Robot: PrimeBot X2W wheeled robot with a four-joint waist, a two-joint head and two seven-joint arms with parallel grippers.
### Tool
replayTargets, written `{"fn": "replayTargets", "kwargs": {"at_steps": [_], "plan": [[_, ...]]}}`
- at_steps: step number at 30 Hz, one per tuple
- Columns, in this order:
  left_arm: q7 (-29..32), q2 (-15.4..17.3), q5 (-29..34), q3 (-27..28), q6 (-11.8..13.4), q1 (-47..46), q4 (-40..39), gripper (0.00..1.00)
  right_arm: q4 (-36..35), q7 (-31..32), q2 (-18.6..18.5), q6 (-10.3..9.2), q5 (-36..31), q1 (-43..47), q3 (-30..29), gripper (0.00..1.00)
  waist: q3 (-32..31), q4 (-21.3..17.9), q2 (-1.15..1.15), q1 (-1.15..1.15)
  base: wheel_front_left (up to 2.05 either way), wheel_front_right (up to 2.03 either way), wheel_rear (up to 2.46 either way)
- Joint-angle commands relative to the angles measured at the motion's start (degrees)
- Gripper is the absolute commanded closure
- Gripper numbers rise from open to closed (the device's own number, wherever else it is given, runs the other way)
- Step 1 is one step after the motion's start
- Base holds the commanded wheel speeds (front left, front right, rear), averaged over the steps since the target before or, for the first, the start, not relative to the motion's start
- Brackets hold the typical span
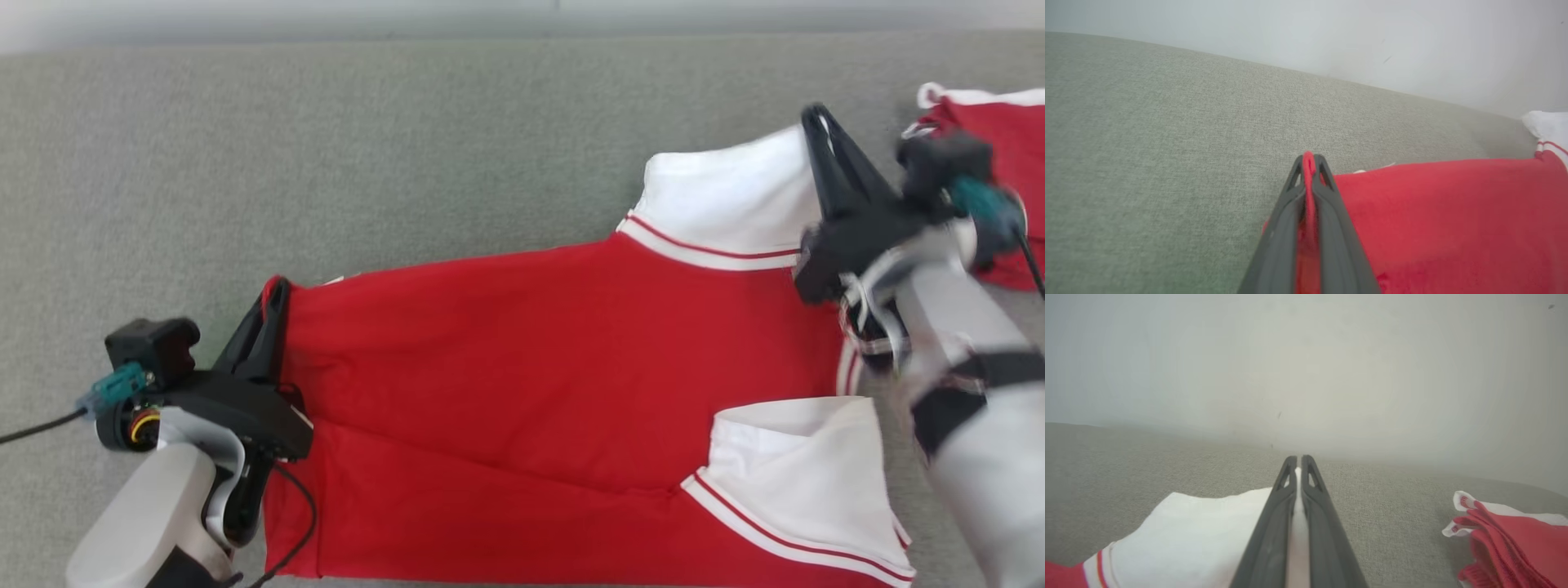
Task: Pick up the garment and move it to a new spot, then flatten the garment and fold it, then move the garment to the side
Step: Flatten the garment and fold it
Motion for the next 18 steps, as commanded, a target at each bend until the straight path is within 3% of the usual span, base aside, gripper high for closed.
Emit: {"fn": "replayTargets", "kwargs": {"at_steps": [1,5,10,18], "plan": [[-0.2,0.1,0.8,0.6,0.3,1.4,-0.4,1.0,-4.0,-0.2,-0.7,0.0,1.7,4.4,-0.7,1.0,-1.8,-1.4,0.0,0.0,0.0,0.0,0.0],[-0.2,-0.4,1.2,1.9,0.4,3.5,-1.0,1.0,-15.7,-0.2,-2.9,0.0,5.5,14.8,-3.3,1.0,-3.0,-1.8,0.0,0.0,0.0,0.0,0.0],[-0.2,-0.8,1.7,4.8,1.3,6.2,-2.9,1.0,-26.8,-0.2,-2.5,0.0,7.2,27.3,-6.8,1.0,-4.1,-2.5,0.0,0.0,0.0,0.0,0.0],[-0.2,-3.1,4.8,10.7,3.0,13.5,-9.3,1.0,-34.8,-0.2,0.0,0.0,7.8,40.7,-13.3,1.0,-6.0,-2.5,0.0,0.0,0.0,0.0,0.0]]}}
